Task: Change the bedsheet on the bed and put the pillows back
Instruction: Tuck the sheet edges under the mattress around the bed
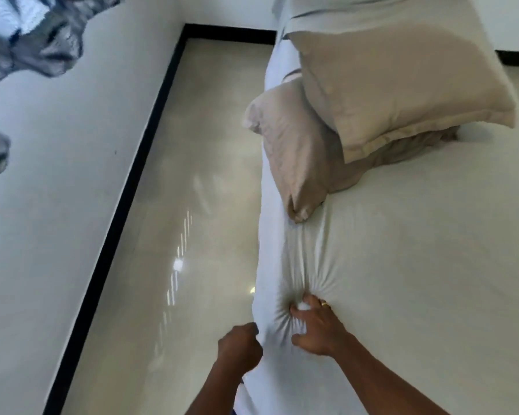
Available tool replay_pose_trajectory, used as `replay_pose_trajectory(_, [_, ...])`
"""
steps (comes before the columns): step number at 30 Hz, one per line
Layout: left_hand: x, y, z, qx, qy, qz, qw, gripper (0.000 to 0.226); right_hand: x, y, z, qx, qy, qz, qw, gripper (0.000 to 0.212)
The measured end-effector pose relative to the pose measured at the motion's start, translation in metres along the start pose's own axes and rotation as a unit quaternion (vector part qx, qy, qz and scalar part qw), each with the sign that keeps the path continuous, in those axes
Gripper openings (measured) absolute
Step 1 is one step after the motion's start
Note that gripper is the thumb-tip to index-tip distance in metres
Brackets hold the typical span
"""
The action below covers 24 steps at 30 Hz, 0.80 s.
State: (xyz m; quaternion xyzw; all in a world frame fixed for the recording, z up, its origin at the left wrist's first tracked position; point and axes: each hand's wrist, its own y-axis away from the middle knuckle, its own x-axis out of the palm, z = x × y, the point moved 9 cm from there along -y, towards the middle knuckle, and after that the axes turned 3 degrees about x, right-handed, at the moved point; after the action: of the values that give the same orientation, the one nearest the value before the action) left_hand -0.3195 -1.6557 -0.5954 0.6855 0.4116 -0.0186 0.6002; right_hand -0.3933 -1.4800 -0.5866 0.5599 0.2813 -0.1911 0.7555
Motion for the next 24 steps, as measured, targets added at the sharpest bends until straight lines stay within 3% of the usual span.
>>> replay_pose_trajectory(4, [-0.091, -0.036, -0.041, 0.067, -0.018, -0.033, 0.997, 0.048, -0.007, -0.009, -0.003, 0.071, -0.052, 0.072, 0.994, 0.078])
replay_pose_trajectory(6, [-0.13, -0.048, -0.06, 0.089, -0.031, -0.038, 0.995, 0.045, -0.025, -0.018, -0.012, 0.123, -0.121, 0.136, 0.976, 0.073])
replay_pose_trajectory(8, [-0.168, -0.059, -0.079, 0.113, -0.033, -0.047, 0.992, 0.04, -0.045, -0.031, -0.027, 0.175, -0.229, 0.158, 0.944, 0.085])
replay_pose_trajectory(9, [-0.188, -0.069, -0.091, 0.126, -0.038, -0.052, 0.99, 0.037, -0.062, -0.036, -0.034, 0.205, -0.312, 0.142, 0.917, 0.087])
replay_pose_trajectory(11, [-0.229, -0.089, -0.116, 0.157, -0.046, -0.079, 0.983, 0.033, -0.109, -0.045, -0.047, 0.235, -0.469, 0.066, 0.849, 0.066])
replay_pose_trajectory(13, [-0.273, -0.11, -0.14, 0.177, -0.017, -0.116, 0.977, 0.029, -0.164, -0.054, -0.077, 0.266, -0.604, -0.074, 0.748, 0.049])
replay_pose_trajectory(14, [-0.292, -0.126, -0.154, 0.187, 0.014, -0.124, 0.974, 0.028, -0.193, -0.057, -0.097, 0.277, -0.663, -0.149, 0.68, 0.05])
replay_pose_trajectory(17, [-0.345, -0.178, -0.183, 0.189, 0.119, -0.148, 0.964, 0.039, -0.265, -0.066, -0.148, 0.271, -0.794, -0.271, 0.472, 0.077])
replay_pose_trajectory(18, [-0.363, -0.19, -0.193, 0.193, 0.175, -0.16, 0.952, 0.044, -0.288, -0.067, -0.159, 0.26, -0.812, -0.29, 0.434, 0.098])
replay_pose_trajectory(19, [-0.381, -0.205, -0.206, 0.186, 0.245, -0.157, 0.938, 0.045, -0.314, -0.069, -0.167, 0.24, -0.826, -0.303, 0.411, 0.111])
replay_pose_trajectory(22, [-0.433, -0.248, -0.25, 0.163, 0.418, -0.118, 0.886, 0.041, -0.398, -0.092, -0.184, 0.181, -0.815, -0.335, 0.437, 0.119])
replay_pose_trajectory(24, [-0.475, -0.268, -0.273, 0.172, 0.465, -0.137, 0.858, 0.065, -0.424, -0.124, -0.197, 0.199, -0.801, -0.372, 0.425, 0.132])
